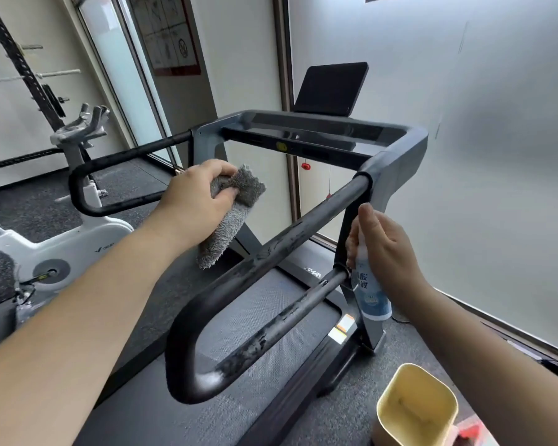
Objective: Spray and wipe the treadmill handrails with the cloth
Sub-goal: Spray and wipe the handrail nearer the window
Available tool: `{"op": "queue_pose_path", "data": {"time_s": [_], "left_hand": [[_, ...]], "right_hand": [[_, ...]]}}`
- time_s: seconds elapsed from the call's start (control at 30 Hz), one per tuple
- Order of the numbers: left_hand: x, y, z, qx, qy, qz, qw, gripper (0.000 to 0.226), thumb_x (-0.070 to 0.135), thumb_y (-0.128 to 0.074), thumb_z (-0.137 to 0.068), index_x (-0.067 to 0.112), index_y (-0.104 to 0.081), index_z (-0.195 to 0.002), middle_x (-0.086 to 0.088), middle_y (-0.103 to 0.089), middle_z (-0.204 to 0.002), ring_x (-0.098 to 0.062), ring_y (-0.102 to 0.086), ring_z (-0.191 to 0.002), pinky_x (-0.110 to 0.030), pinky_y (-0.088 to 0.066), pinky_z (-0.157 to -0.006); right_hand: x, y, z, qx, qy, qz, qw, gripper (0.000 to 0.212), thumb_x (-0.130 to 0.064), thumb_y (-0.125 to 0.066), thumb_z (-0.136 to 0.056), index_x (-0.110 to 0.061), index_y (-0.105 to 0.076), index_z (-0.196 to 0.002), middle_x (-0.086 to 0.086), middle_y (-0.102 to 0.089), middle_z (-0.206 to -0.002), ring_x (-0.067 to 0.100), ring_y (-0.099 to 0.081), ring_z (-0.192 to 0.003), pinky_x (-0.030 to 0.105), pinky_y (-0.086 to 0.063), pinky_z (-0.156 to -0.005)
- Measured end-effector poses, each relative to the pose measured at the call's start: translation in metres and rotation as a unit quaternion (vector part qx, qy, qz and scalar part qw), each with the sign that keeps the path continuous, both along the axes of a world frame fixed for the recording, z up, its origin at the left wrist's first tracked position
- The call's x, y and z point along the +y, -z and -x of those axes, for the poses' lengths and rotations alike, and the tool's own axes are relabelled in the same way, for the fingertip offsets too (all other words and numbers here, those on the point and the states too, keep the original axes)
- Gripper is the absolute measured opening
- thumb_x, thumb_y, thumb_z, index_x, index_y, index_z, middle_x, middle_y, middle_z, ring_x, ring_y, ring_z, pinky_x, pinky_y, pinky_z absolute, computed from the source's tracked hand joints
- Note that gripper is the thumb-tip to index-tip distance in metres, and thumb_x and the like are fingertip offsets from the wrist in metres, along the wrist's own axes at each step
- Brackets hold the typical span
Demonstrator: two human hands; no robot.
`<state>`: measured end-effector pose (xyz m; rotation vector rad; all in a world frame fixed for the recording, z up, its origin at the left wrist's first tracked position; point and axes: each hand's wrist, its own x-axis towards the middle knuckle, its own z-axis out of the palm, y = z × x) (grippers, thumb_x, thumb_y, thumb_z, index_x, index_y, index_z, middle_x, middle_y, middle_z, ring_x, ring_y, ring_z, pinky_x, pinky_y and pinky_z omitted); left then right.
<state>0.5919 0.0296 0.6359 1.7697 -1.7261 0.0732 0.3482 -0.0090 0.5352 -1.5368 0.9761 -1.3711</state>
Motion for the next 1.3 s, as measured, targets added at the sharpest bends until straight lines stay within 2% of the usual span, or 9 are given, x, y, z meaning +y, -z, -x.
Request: {"op": "queue_pose_path", "data": {"time_s": [0.17, 0.3, 0.47, 0.7, 0.8, 0.93, 1.03, 1.17, 1.3], "left_hand": [[-0.012, 0.005, 0.003, -0.012, -0.019, -0.014, 1.000, 0.025, 0.023, -0.060, -0.089, 0.026, -0.060, -0.114, 0.004, -0.061, -0.106, -0.012, -0.049, -0.087, -0.019, -0.032, -0.074], [-0.017, 0.006, 0.006, -0.007, -0.047, -0.018, 0.999, 0.024, 0.022, -0.060, -0.089, 0.025, -0.061, -0.113, 0.004, -0.061, -0.113, -0.014, -0.050, -0.095, -0.018, -0.030, -0.077], [-0.016, 0.005, 0.007, -0.002, -0.101, -0.031, 0.994, 0.027, 0.022, -0.060, -0.089, 0.025, -0.059, -0.116, 0.000, -0.060, -0.122, -0.021, -0.052, -0.111, -0.021, -0.032, -0.084], [-0.012, 0.008, 0.015, 0.004, -0.161, -0.038, 0.986, 0.029, 0.024, -0.058, -0.090, 0.026, -0.057, -0.119, -0.002, -0.057, -0.127, -0.021, -0.050, -0.113, -0.021, -0.030, -0.085], [-0.013, 0.011, 0.024, 0.008, -0.177, -0.034, 0.984, 0.030, 0.024, -0.059, -0.090, 0.025, -0.057, -0.120, -0.001, -0.055, -0.130, -0.021, -0.049, -0.118, -0.020, -0.029, -0.086], [-0.011, 0.011, 0.036, 0.008, -0.182, -0.029, 0.983, 0.031, 0.024, -0.058, -0.091, 0.025, -0.057, -0.122, 0.001, -0.055, -0.130, -0.018, -0.049, -0.116, -0.019, -0.029, -0.085], [-0.010, 0.010, 0.041, 0.007, -0.171, -0.030, 0.985, 0.032, 0.025, -0.059, -0.090, 0.027, -0.055, -0.122, 0.006, -0.056, -0.125, -0.010, -0.048, -0.102, -0.015, -0.028, -0.079], [-0.016, 0.009, 0.045, 0.028, -0.143, -0.067, 0.987, 0.036, 0.032, -0.062, -0.087, 0.032, -0.048, -0.121, 0.011, -0.047, -0.113, -0.006, -0.044, -0.102, -0.023, -0.030, -0.084], [-0.037, 0.019, 0.059, 0.013, -0.087, -0.110, 0.990, 0.030, 0.036, -0.066, -0.084, 0.036, -0.054, -0.111, 0.010, -0.055, -0.110, -0.011, -0.052, -0.098, -0.026, -0.036, -0.080]], "right_hand": [[-0.021, -0.004, 0.001, 0.016, -0.006, -0.036, 0.999, 0.058, -0.047, -0.036, -0.103, -0.011, -0.048, -0.059, 0.002, -0.052, -0.044, 0.019, -0.050, -0.043, 0.029, -0.042, -0.054], [-0.037, -0.009, -0.007, 0.131, -0.049, -0.050, 0.989, 0.065, -0.055, -0.037, -0.099, -0.009, -0.051, -0.056, 0.004, -0.052, -0.042, 0.017, -0.051, -0.043, 0.038, -0.050, -0.061], [-0.041, -0.018, -0.030, 0.234, -0.136, -0.051, 0.961, 0.053, -0.036, -0.039, -0.097, -0.008, -0.046, -0.053, 0.002, -0.054, -0.040, 0.014, -0.047, -0.040, 0.034, -0.052, -0.062], [-0.060, -0.031, -0.027, 0.300, -0.198, -0.032, 0.933, 0.055, -0.034, -0.034, -0.095, 0.002, -0.052, -0.057, 0.006, -0.057, -0.043, 0.020, -0.053, -0.047, 0.036, -0.054, -0.062], [-0.069, -0.031, -0.025, 0.304, -0.210, -0.027, 0.929, 0.045, -0.031, -0.033, -0.089, -0.004, -0.048, -0.055, 0.006, -0.056, -0.042, 0.018, -0.049, -0.042, 0.035, -0.050, -0.060], [-0.077, -0.030, -0.023, 0.311, -0.205, -0.016, 0.928, 0.050, -0.035, -0.034, -0.092, -0.003, -0.052, -0.057, 0.008, -0.058, -0.044, 0.018, -0.052, -0.043, 0.031, -0.049, -0.062], [-0.085, -0.030, -0.018, 0.312, -0.200, -0.014, 0.929, 0.043, -0.031, -0.035, -0.087, -0.003, -0.053, -0.059, 0.008, -0.058, -0.045, 0.019, -0.050, -0.042, 0.035, -0.051, -0.059], [-0.105, -0.033, 0.000, 0.298, -0.166, -0.029, 0.940, 0.052, -0.034, -0.035, -0.091, 0.000, -0.054, -0.056, 0.007, -0.058, -0.042, 0.021, -0.054, -0.041, 0.041, -0.057, -0.068], [-0.118, -0.032, 0.016, 0.280, -0.144, -0.055, 0.948, 0.045, -0.026, -0.037, -0.090, -0.005, -0.049, -0.053, 0.004, -0.055, -0.039, 0.023, -0.052, -0.041, 0.042, -0.055, -0.067]]}}
